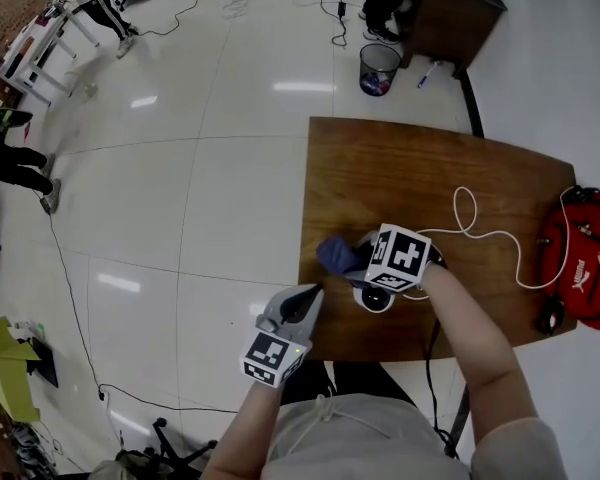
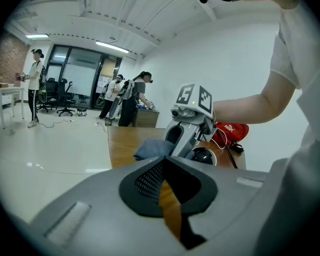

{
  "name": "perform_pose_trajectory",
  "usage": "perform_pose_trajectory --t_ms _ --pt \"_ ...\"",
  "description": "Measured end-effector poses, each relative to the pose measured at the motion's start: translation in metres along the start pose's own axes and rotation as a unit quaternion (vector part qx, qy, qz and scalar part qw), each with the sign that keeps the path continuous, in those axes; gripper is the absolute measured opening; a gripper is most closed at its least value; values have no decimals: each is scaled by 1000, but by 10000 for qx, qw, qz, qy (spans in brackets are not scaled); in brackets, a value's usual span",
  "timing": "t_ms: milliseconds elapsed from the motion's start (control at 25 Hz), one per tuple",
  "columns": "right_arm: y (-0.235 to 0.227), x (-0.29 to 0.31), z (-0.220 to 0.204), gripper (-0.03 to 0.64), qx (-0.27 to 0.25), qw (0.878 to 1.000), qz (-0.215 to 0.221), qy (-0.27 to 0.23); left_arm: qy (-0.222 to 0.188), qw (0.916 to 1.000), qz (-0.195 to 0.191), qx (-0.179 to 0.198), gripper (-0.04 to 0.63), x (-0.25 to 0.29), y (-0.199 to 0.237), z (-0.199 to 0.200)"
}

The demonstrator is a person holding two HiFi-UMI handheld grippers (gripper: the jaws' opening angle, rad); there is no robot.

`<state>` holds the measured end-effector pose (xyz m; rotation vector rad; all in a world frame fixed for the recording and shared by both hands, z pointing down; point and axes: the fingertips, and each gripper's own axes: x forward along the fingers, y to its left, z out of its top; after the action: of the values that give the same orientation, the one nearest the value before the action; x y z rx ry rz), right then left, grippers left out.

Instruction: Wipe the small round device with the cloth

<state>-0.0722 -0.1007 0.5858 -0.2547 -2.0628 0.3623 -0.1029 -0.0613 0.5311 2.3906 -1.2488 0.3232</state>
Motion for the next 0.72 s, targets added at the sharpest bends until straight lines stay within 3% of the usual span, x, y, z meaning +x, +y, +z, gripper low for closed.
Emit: perform_pose_trajectory --t_ms 240,360,520,640,720 --pt "-24 31 -24 104 547 9979 259 216 49 10000 -45 -21 6 3 8 -6" --pt "-34 32 -24 104 865 9960 201 -36 65 10000 -72 -2 6 3 13 -5" --pt "-43 -7 -3 104 972 9905 -683 -694 99 9998 -151 12 6 -1 16 -3" --pt "-24 -58 25 104 1096 9722 -1442 -1487 53 9999 -125 17 6 -6 17 3" --pt "5 -83 40 104 1151 9584 -1634 -2037 -38 10000 -60 44 6 -7 19 12"
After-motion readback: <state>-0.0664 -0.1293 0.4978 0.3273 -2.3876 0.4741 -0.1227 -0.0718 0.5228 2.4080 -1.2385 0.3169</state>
